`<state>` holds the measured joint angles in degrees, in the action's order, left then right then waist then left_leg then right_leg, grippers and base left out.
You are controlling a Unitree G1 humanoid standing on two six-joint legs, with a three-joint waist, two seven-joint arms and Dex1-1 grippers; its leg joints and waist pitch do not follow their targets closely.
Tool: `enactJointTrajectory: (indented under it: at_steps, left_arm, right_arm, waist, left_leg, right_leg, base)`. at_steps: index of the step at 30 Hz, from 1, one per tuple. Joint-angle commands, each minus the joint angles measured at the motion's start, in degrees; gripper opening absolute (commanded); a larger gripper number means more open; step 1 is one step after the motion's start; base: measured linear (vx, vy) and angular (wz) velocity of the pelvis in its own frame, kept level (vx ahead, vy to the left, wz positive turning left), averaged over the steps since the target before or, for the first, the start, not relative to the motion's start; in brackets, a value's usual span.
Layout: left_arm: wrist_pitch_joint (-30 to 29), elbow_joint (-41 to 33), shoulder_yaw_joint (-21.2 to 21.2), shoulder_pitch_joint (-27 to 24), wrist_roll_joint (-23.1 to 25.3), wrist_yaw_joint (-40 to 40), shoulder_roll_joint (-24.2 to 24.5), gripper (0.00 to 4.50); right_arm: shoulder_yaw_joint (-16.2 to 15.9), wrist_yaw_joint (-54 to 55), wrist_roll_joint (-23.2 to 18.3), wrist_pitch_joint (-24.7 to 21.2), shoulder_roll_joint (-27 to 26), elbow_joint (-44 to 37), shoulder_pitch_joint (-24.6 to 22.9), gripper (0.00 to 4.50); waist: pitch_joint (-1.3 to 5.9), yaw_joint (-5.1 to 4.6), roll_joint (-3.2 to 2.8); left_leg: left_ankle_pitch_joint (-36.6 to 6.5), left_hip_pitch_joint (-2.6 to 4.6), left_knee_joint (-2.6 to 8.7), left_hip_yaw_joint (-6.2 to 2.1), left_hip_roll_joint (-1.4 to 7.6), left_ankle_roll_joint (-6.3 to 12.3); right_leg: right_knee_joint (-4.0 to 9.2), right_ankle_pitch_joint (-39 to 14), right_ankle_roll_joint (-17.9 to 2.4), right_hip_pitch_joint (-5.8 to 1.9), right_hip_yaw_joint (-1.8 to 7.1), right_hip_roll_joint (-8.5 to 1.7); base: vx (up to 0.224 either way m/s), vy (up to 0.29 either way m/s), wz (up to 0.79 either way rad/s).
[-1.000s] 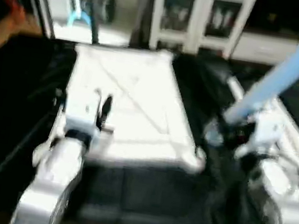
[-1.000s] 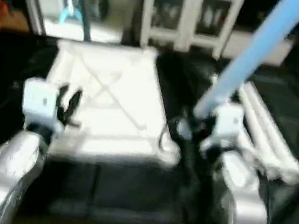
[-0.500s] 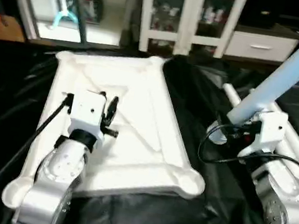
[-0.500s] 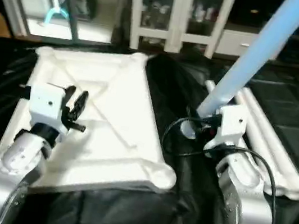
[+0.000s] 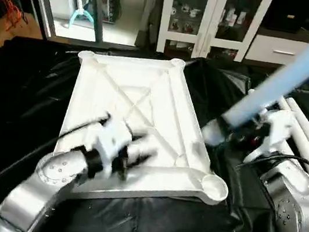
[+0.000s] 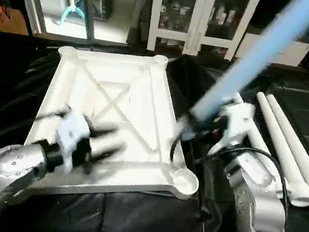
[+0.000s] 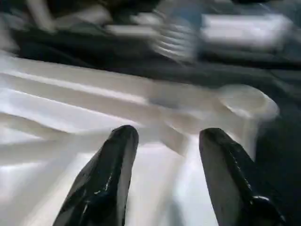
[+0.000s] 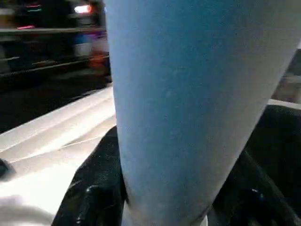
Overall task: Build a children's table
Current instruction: Insert table leg to table base
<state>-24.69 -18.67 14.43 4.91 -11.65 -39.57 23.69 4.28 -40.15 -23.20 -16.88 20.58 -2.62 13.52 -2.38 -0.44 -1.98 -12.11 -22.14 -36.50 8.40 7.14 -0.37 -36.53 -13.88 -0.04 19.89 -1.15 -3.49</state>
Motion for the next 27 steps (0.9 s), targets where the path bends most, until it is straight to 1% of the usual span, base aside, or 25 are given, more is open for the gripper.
enactJointTrajectory:
  at_steps: [1,2,3,4,5,6,7,8,9,10,11,12,13,15,16,18,19,21,22,23,24,25,26,27]
  left_arm:
    - [-1.37,2.03,2.23,2.61,-0.12,-4.89,2.18,2.69]
    - [-1.5,2.95,3.15,3.43,0.29,-6.45,3.07,2.69]
    - [-1.5,3.55,3.77,4.0,0.32,-7.57,3.79,2.69]
    - [-1.33,4.52,4.88,4.84,1.0,-8.93,4.77,2.69]
    - [-1.22,5.13,5.56,5.39,1.41,-9.83,5.4,2.69]
    - [-1.17,5.19,5.61,5.44,1.48,-9.87,5.44,2.69]
    - [-0.27,6.59,6.71,6.6,2.4,-11.09,6.3,2.69]
    - [0.3,7.2,7.14,7.13,2.66,-11.62,6.62,2.69]
    - [0.77,7.95,8.12,7.82,3.34,-13.11,7.39,2.69]
    - [0.9,8.06,8.74,7.92,3.85,-13.93,7.89,2.69]
    - [0.69,7.91,9.3,7.83,4.0,-14.7,8.31,2.69]
    - [0.69,7.91,9.3,7.83,4.0,-14.7,8.31,2.69]
    - [0.47,7.44,10.22,7.71,3.75,-15.76,8.85,2.69]
    - [0.02,6.64,10.71,7.48,3.04,-16.45,9.05,2.69]
    - [-0.04,6.32,10.88,7.4,3.14,-16.62,9.03,2.69]
    - [0.18,5.96,11.45,7.5,4.02,-16.72,9.27,2.69]
    - [0.52,6.06,11.78,7.67,4.54,-16.57,9.41,2.69]
    - [1.62,6.53,12.41,8.08,6.09,-16.15,9.55,2.69]
    - [2.12,6.74,12.7,8.24,6.86,-15.92,9.58,2.69]
    - [2.07,6.78,12.84,8.3,7.16,-15.77,9.55,2.53]
    - [2.14,6.96,13.0,8.44,7.79,-15.24,9.43,2.41]
    - [2.24,7.25,13.28,8.69,8.77,-14.39,9.25,2.32]
    - [2.24,7.25,13.28,8.69,8.77,-14.39,9.25,2.29]
    - [2.7,7.68,13.86,9.0,10.42,-13.4,9.32,2.23]
  right_arm:
    - [-0.62,-8.42,-5.64,-2.53,1.87,-1.37,0.2,1.86]
    - [-1.16,-10.75,-6.48,-3.37,2.82,-1.65,-0.14,1.86]
    - [-1.49,-12.19,-6.8,-3.73,3.4,-1.64,-0.27,1.86]
    - [-1.72,-13.79,-7.12,-3.88,4.03,-1.63,-0.59,1.86]
    - [-1.78,-14.81,-7.35,-3.86,4.37,-1.51,-0.78,1.86]
    - [-1.78,-14.83,-7.33,-3.86,4.4,-1.46,-0.78,1.86]
    - [-1.84,-15.72,-6.68,-3.04,5.12,-0.05,-0.89,1.86]
    - [-1.67,-15.91,-6.32,-2.16,5.36,0.72,-0.89,1.86]
    - [-0.88,-15.96,-5.91,-0.22,5.48,1.86,-0.86,1.86]
    - [-0.43,-16.01,-6.06,0.09,5.62,2.1,-0.83,1.86]
    - [-0.05,-15.82,-6.07,0.22,5.74,2.19,-0.82,1.86]
    - [-0.05,-15.82,-6.07,0.22,5.74,2.19,-0.82,1.86]
    - [0.61,-15.72,-6.16,0.24,6.05,2.24,-0.8,1.86]
    - [1.02,-15.51,-6.14,0.29,6.19,2.21,-0.77,1.86]
    - [1.29,-15.3,-6.02,0.38,6.21,2.26,-0.71,1.86]
    - [1.78,-14.91,-5.74,0.84,6.23,2.62,-0.54,1.86]
    - [1.81,-14.8,-5.56,1.36,6.3,3.05,-0.45,1.86]
    - [1.77,-14.76,-5.44,2.07,6.36,3.67,-0.28,1.86]
    - [1.74,-14.78,-5.46,2.28,6.37,3.86,-0.24,1.86]
    - [1.7,-14.78,-5.45,2.31,6.35,3.9,-0.2,1.86]
    - [1.65,-14.8,-5.39,2.36,6.32,3.93,-0.15,1.86]
    - [1.6,-14.86,-5.24,2.43,6.23,3.99,-0.07,1.86]
    - [1.6,-14.86,-5.24,2.43,6.23,3.99,-0.07,1.86]
    - [1.42,-14.9,-5.03,2.49,6.1,4.04,0.07,1.86]
  waist:
    - [2.36,-0.17,0.05]
    - [2.25,-0.21,0.23]
    - [2.31,-0.11,0.12]
    - [2.28,-0.22,0.47]
    - [2.33,-0.1,0.33]
    - [2.33,-0.1,0.33]
    - [2.35,-0.34,0.61]
    - [2.43,-0.36,0.62]
    - [2.46,-0.36,0.65]
    - [2.42,-0.5,0.63]
    - [2.45,-0.51,0.61]
    - [2.45,-0.61,0.72]
    - [2.53,-0.62,0.77]
    - [2.55,-0.61,0.74]
    - [2.54,-0.65,0.85]
    - [2.53,-0.61,0.86]
    - [2.54,-0.65,1.08]
    - [2.39,-0.61,1.0]
    - [2.28,-0.66,1.08]
    - [2.23,-0.68,1.19]
    - [2.19,-0.67,1.16]
    - [2.12,-0.66,1.25]
    - [2.08,-0.65,1.2]
    - [2.06,-0.65,1.19]
  left_leg:
    - [-18.67,1.41,5.99,-2.21,5.07,-0.96]
    - [-18.09,1.34,5.9,-2.09,5.08,-0.18]
    - [-17.59,1.31,5.86,-2.08,5.09,-0.03]
    - [-16.15,1.06,5.9,-2.01,5.18,0.46]
    - [-15.63,1.18,5.81,-1.89,5.17,0.9]
    - [-15.63,1.18,5.81,-1.89,5.17,0.9]
    - [-14.07,0.88,5.88,-1.84,5.32,1.28]
    - [-13.55,1.02,5.78,-1.78,5.36,1.52]
    - [-13.37,1.02,5.73,-1.71,5.36,1.61]
    - [-12.86,0.98,5.76,-1.62,5.4,1.83]
    - [-12.56,1.01,5.78,-1.63,5.46,1.9]
    - [-12.14,0.99,5.78,-1.59,5.47,2.14]
    - [-10.95,1.05,5.74,-1.48,5.52,2.88]
    - [-10.05,1.07,5.72,-1.39,5.54,3.31]
    - [-9.5,1.07,5.74,-1.31,5.61,3.93]
    - [-9.44,1.06,5.7,-1.24,5.64,4.2]
    - [-9.51,1.05,5.69,-1.21,5.67,4.3]
    - [-10.47,1.13,5.71,-1.15,5.7,4.17]
    - [-11.43,1.14,5.82,-1.18,5.75,3.84]
    - [-12.16,1.23,5.86,-1.13,5.76,3.34]
    - [-12.5,1.22,5.88,-1.14,5.75,3.11]
    - [-13.12,1.27,5.98,-1.15,5.83,2.74]
    - [-13.68,1.31,6.02,-1.13,5.85,2.33]
    - [-14.08,1.33,6.07,-1.11,5.87,1.98]
  right_leg:
    - [5.06,-10.36,-11.12,-0.54,2.31,-4.64]
    - [5.09,-10.31,-11.45,-0.42,2.44,-4.67]
    - [5.05,-10.28,-11.63,-0.53,2.4,-4.74]
    - [5.03,-9.67,-11.89,-0.64,2.36,-4.66]
    - [4.99,-9.44,-12.08,-0.47,2.38,-4.67]
    - [4.99,-9.44,-12.08,-0.47,2.38,-4.67]
    - [4.88,-8.42,-12.53,-0.66,2.26,-4.71]
    - [4.83,-8.01,-12.86,-0.59,2.24,-4.76]
    - [4.83,-7.84,-13.09,-0.55,2.25,-4.81]
    - [4.84,-7.06,-13.66,-0.55,2.21,-4.77]
    - [4.75,-6.56,-13.73,-0.6,2.18,-4.75]
    - [4.72,-5.89,-13.86,-0.62,2.17,-4.73]
    - [4.65,-4.52,-14.36,-0.72,2.15,-4.79]
    - [4.6,-3.32,-14.62,-0.77,2.12,-4.76]
    - [4.57,-2.45,-14.99,-0.79,2.09,-4.72]
    - [4.61,-2.72,-15.2,-0.8,2.08,-4.78]
    - [4.65,-2.92,-15.21,-0.83,2.1,-4.81]
    - [4.85,-4.76,-15.12,-0.66,2.15,-4.88]
    - [4.99,-6.33,-14.89,-0.64,2.19,-4.84]
    - [5.08,-7.6,-14.77,-0.56,2.21,-4.85]
    - [5.08,-8.13,-14.72,-0.53,2.23,-4.84]
    - [5.14,-8.98,-14.44,-0.42,2.26,-4.79]
    - [5.17,-9.64,-14.26,-0.33,2.28,-4.81]
    - [5.23,-10.21,-14.06,-0.27,2.29,-4.81]
  base:
    - [0.0,0.0,0.0]
    - [0.0,0.0,0.0]
    - [0.0,0.0,0.0]
    - [0.0,0.0,0.0]
    - [0.0,0.0,0.0]
    - [0.0,0.0,0.0]
    - [0.0,0.0,0.0]
    - [0.0,0.0,0.0]
    - [0.0,0.0,0.0]
    - [0.0,0.0,0.0]
    - [0.0,0.0,0.0]
    - [0.0,0.0,0.0]
    - [0.0,0.0,0.0]
    - [0.0,0.0,0.0]
    - [0.0,0.0,0.0]
    - [0.0,0.0,0.0]
    - [0.0,0.0,0.0]
    - [0.0,0.0,0.0]
    - [0.0,0.0,0.0]
    - [0.0,0.0,0.0]
    - [0.0,0.0,0.0]
    - [0.0,0.0,0.0]
    - [0.0,0.0,0.0]
    - [0.0,0.0,0.0]
